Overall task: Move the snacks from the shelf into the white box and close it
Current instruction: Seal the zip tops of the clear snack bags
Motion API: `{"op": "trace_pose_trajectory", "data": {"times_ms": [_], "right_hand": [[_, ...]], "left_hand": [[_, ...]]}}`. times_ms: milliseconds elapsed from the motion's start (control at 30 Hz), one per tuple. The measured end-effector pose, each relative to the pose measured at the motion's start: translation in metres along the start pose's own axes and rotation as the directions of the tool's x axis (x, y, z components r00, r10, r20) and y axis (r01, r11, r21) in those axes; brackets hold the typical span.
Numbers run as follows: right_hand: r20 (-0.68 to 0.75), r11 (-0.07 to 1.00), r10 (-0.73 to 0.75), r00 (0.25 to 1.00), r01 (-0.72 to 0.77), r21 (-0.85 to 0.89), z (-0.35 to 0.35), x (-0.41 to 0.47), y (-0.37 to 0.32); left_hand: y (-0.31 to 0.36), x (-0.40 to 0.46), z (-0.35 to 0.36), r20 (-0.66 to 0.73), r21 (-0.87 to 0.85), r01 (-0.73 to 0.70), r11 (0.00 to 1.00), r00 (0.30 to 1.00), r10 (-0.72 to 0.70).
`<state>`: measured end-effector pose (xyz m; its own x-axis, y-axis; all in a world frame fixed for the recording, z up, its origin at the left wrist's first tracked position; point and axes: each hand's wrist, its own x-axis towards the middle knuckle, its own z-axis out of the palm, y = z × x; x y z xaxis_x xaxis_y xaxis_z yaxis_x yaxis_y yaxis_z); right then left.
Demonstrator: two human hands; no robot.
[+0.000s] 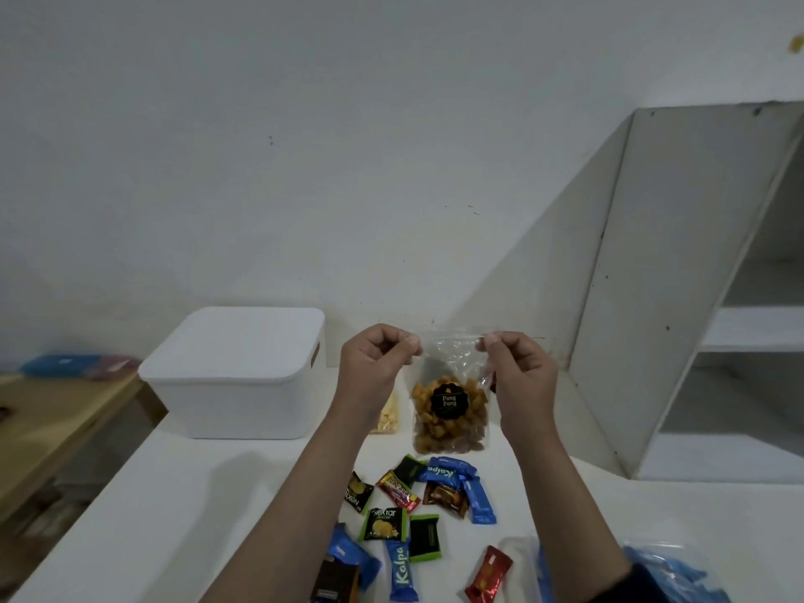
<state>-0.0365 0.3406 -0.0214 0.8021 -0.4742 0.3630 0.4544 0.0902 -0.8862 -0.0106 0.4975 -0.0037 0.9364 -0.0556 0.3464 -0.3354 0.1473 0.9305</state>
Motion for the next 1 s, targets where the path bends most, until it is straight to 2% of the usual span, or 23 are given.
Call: {"op": "trace_pose_trajectory", "data": {"times_ms": [133, 233, 400, 500, 667, 833, 1000], "right_hand": [[-0.030, 0.999, -0.030, 0.999, 0.030, -0.019, 0.004, -0.003, -0.006], [-0.039, 0.999, -0.037, 0.999, 0.036, -0.027, 0.003, -0.005, -0.011], [-0.013, 1.000, -0.030, 0.999, 0.030, 0.007, 0.001, -0.007, -0.016], [0.009, 0.999, -0.005, 1.000, 0.005, 0.041, 0.000, -0.008, -0.016], [0.151, 1.000, -0.028, 0.988, 0.026, 0.014, -0.005, -0.011, -0.013], [0.182, 0.997, -0.065, 0.981, 0.073, -0.039, -0.004, -0.013, -0.012], [0.194, 0.992, -0.093, 0.977, 0.109, -0.070, -0.004, -0.014, -0.013]], "left_hand": [[0.005, -0.004, 0.000, 0.040, -0.044, 0.105, 0.994, 0.994, -0.103], [0.009, -0.007, 0.002, 0.097, -0.045, 0.127, 0.991, 0.988, -0.122], [0.016, -0.011, 0.010, 0.134, 0.099, 0.034, 0.994, 0.990, -0.048], [0.018, -0.012, 0.015, 0.106, 0.103, -0.024, 0.994, 0.994, 0.013], [0.012, -0.012, 0.012, 0.091, 0.167, -0.083, 0.982, 0.993, 0.068], [0.015, -0.013, 0.011, 0.108, 0.197, -0.093, 0.976, 0.991, 0.073], [0.019, -0.021, 0.014, 0.106, 0.146, -0.053, 0.988, 0.994, 0.037]]}}
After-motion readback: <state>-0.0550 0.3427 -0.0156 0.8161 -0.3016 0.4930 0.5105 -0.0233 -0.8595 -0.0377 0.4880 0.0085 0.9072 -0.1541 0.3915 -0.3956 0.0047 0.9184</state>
